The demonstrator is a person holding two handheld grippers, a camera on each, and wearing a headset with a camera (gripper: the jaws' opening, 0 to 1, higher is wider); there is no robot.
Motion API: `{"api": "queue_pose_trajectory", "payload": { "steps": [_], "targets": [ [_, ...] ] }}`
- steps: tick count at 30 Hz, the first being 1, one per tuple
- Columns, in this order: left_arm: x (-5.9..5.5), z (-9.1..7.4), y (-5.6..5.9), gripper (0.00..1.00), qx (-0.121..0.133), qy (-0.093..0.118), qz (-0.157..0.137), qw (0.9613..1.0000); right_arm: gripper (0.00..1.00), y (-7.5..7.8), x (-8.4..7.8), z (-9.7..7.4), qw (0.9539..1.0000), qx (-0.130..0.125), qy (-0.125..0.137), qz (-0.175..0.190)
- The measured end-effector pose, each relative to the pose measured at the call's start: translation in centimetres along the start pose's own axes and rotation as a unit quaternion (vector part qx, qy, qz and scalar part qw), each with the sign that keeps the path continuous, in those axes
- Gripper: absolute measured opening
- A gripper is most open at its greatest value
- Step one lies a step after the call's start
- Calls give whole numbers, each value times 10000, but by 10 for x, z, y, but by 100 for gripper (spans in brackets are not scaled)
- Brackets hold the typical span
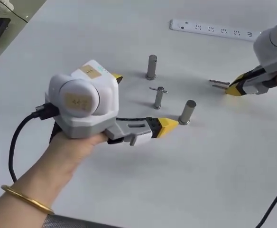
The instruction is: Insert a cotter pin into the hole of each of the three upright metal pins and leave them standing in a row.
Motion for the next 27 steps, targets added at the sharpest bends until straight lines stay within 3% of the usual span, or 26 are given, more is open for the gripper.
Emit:
{"api": "queue_pose_trajectory", "payload": {
  "steps": [7,14,20,24,27],
  "targets": [
    [0,1,3,91,-50,-48,25,10000,2,3,0,1,9998,-1,-147,-127],
    [-2,0,3,91,-53,-109,-2,9999,0,1,1,2,9979,-67,-241,-595],
    [0,-1,4,90,-42,-106,15,9999,0,0,2,1,9915,-231,-320,-1238],
    [1,-3,5,87,-43,-87,41,9999,0,3,5,-4,9925,-340,-165,-1164],
    [2,-3,6,82,-84,-66,30,9999,0,7,7,-6,9889,-475,-18,-1409]
  ]
}}
Point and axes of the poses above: the centre of the closed fingertips' face, and the gripper's own axes: z roughly forward along the fingers, y roughly to its right, x roughly out of its top, the point moved 3 cm from there along -z, roughly backward along the fingers, and after that the axes turned 12 degrees about -x, right-handed, at the moved point
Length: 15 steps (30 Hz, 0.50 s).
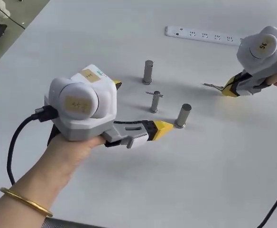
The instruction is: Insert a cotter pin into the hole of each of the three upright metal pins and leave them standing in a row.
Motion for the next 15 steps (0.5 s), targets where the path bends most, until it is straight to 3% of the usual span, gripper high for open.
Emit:
{"api": "queue_pose_trajectory", "payload": {
  "steps": [4,12,15],
  "targets": [
    [1,1,2,80,-27,-2,67,10000,0,9,5,-2,9996,-183,196,-107],
    [4,1,6,71,-134,55,5,9999,0,-3,20,-28,9973,-351,624,-180],
    [4,1,7,67,-129,30,-42,9999,0,-14,30,-46,9954,-413,840,-209]
  ]
}}
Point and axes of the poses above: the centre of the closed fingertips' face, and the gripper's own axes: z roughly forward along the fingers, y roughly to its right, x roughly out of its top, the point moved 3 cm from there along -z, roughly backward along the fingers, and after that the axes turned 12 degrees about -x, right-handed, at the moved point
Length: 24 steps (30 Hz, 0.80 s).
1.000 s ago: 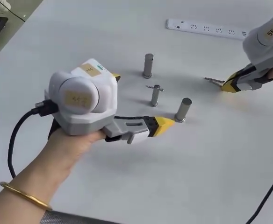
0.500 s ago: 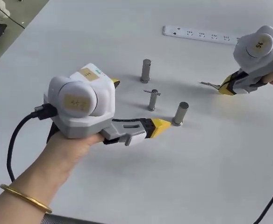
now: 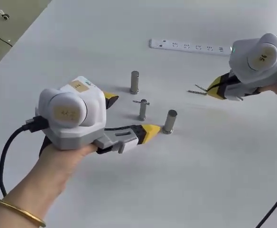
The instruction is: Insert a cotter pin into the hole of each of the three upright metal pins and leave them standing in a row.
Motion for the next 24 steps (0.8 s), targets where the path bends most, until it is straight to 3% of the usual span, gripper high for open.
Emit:
{"api": "queue_pose_trajectory", "payload": {
  "steps": [6,11,18,20,24],
  "targets": [
    [1,1,2,60,-36,76,-426,9991,0,-16,25,-25,9993,-149,336,-69],
    [5,1,6,54,-108,163,-684,9975,0,-35,49,-41,9967,-211,649,-443],
    [19,3,15,41,-404,357,-1028,9932,0,-59,71,-52,9906,-207,936,-971],
    [21,3,17,35,-428,370,-1075,9926,0,-61,76,-51,9872,-161,1147,-1099],
    [21,6,25,30,-553,350,-1208,9905,0,-74,80,-53,9843,-95,1231,-1261]
  ]
}}
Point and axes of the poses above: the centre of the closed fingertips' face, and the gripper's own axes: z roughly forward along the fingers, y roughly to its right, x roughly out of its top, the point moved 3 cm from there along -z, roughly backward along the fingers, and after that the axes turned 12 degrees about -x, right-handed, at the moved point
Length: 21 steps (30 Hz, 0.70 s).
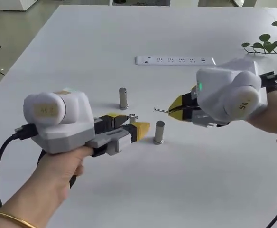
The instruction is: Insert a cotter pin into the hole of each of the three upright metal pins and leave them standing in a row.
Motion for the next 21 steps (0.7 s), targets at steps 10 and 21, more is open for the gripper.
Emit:
{"api": "queue_pose_trajectory", "payload": {
  "steps": [10,21],
  "targets": [
    [-1,10,13,19,-311,62,-471,9984,0,-14,22,-4,9988,-84,302,-387],
    [-2,14,19,3,-385,98,-582,9975,0,-20,29,-5,9978,-85,381,-527]
  ]
}}
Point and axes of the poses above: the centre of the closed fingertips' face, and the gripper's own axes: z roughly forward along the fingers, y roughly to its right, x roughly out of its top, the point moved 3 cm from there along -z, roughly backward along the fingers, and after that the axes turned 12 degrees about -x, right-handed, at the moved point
